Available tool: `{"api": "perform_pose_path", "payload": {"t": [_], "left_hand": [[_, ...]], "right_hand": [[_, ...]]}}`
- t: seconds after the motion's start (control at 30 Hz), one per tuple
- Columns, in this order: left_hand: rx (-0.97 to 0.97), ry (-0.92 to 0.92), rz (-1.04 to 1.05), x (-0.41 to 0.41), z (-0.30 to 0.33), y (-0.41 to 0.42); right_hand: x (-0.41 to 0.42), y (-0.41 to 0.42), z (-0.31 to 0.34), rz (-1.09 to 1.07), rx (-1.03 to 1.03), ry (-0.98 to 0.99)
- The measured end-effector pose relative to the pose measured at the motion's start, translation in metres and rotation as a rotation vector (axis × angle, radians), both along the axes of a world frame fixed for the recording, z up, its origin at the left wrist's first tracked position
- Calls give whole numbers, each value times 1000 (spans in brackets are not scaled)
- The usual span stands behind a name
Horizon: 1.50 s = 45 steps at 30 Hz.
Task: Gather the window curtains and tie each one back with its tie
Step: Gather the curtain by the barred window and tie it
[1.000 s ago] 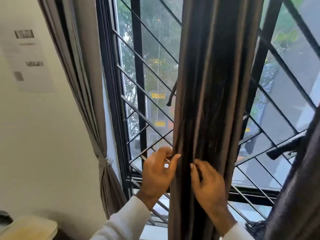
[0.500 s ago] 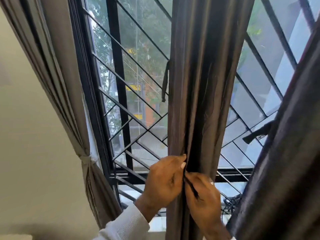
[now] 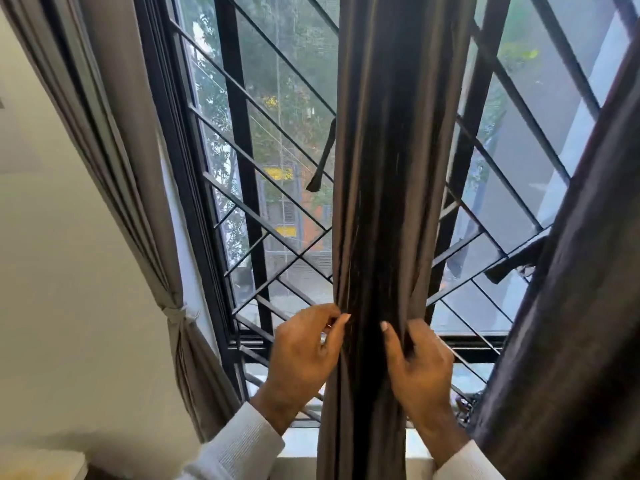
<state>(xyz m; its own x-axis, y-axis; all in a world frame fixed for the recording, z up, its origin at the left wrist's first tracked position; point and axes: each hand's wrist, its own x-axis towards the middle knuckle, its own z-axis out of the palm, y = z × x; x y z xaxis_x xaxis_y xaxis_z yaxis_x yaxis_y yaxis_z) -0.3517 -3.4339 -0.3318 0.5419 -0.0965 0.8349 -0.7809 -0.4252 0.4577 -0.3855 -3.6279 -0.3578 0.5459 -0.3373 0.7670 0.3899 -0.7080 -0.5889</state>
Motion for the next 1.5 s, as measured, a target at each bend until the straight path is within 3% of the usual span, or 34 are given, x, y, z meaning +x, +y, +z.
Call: {"api": "perform_pose_path", "payload": {"t": [0.13,0.17,0.3,0.47,0.67,0.97,1.03,1.1,1.2,1.23,1.37,1.4,1.5], "left_hand": [[62,-67,59,1,-5,12],[62,-69,65,1,-6,15],[10,-28,127,7,-11,25],[-36,-23,120,6,-11,7],[-93,59,-12,1,-13,-16],[11,22,-2,-2,-4,-16],[1,31,25,0,-4,-13],[3,61,27,1,-4,-9],[11,71,9,-2,-3,-6],[14,66,9,-3,-3,-7],[48,42,37,-1,-6,-10],[56,41,43,0,-7,-11],[73,38,39,0,-8,-11]], "right_hand": [[-1,-12,-17,-55,361,49],[-1,-16,-22,-99,355,77],[-3,-26,-20,-140,243,37],[-7,8,-35,-29,-188,-39],[3,22,-50,80,-355,-26],[0,12,-34,240,-446,71],[-7,3,-27,176,-361,21],[-9,-7,-13,-12,-90,-10],[6,-27,2,-132,269,142],[11,-31,1,-124,226,168],[6,-23,-16,78,-307,-5],[7,-26,-21,87,-300,-18],[8,-31,-27,-46,150,48]]}}
